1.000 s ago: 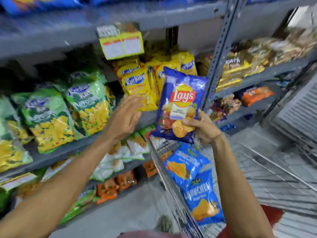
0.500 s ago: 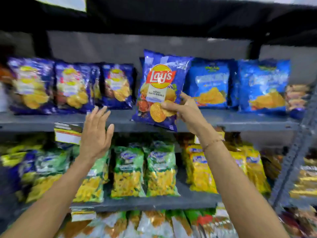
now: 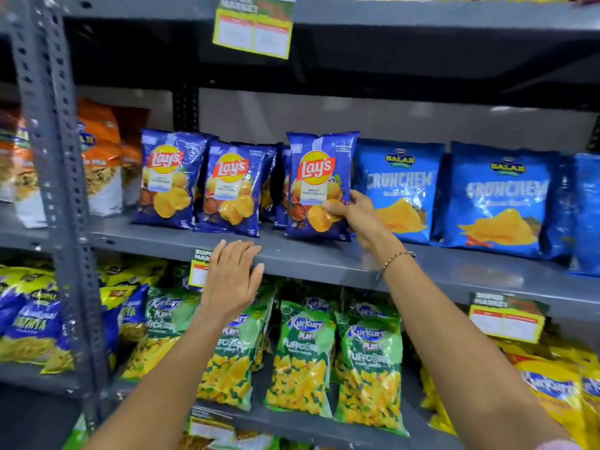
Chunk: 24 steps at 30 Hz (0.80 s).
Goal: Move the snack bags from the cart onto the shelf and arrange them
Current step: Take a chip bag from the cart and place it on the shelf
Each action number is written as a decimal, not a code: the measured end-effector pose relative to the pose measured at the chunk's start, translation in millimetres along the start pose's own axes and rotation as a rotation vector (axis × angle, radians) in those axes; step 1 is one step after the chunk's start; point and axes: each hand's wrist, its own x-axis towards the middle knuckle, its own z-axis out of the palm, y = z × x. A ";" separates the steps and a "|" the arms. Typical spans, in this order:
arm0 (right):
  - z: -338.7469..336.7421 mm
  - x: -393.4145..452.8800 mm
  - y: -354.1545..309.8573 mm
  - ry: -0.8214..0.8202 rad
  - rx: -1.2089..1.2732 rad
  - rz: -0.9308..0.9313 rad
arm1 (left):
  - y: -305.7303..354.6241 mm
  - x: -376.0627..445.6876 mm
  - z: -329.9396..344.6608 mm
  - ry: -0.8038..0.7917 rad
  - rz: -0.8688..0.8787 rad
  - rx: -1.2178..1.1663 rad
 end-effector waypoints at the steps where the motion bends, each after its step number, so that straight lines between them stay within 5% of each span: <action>1: 2.5 5.1 3.4 0.011 -0.004 0.006 | 0.0 0.7 4.2 0.030 -0.006 0.000; 12: 7.3 24.2 23.6 0.055 -0.028 0.053 | -8.3 3.7 31.0 0.295 0.092 0.072; 19: 5.5 4.8 20.3 0.155 -0.103 0.067 | -4.6 0.2 23.8 0.236 0.065 0.028; 24: -7.5 -43.1 19.8 0.381 -0.370 -0.205 | 26.1 2.0 8.9 0.258 -0.023 -0.257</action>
